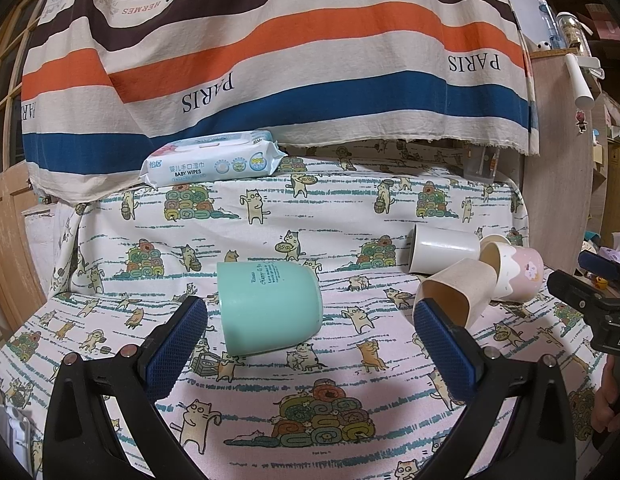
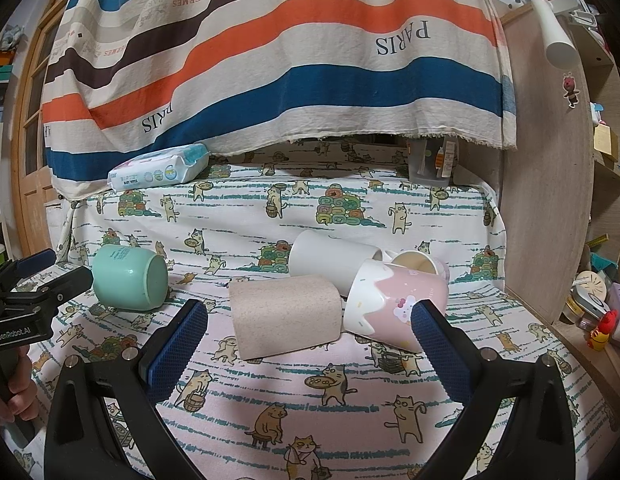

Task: Flip cup upside down

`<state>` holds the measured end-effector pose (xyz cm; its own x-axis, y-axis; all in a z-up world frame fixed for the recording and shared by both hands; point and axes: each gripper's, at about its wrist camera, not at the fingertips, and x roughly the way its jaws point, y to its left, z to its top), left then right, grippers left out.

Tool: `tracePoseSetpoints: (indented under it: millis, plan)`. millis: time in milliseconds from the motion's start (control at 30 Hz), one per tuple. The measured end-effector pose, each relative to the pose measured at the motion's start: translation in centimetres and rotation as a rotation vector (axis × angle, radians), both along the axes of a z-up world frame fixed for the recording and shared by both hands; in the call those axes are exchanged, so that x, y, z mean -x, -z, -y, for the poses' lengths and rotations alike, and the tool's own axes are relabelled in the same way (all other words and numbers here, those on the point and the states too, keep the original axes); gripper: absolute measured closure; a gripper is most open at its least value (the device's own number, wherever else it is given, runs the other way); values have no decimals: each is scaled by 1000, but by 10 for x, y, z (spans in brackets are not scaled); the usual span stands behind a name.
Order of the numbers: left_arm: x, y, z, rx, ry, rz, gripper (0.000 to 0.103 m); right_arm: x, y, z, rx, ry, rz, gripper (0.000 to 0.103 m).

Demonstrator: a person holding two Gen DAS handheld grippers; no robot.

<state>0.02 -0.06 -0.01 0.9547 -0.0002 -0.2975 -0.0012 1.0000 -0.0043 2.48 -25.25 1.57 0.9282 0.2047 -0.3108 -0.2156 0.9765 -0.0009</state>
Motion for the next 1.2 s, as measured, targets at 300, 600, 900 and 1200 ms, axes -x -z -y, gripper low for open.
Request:
tracePoseSetpoints:
  millis: [300,600,900,1200]
  plan:
    - [0,0,0,0,0,0,0,0,0,-1,0,1,0,0]
    - [0,0,0,0,0,0,0,0,0,-1,0,-1,0,0]
    - [0,0,0,1,0,0,0,1,0,-2,0,-7,-2,0]
    - [0,0,0,0,0,0,0,-1,1,-2,0,-8,0,0]
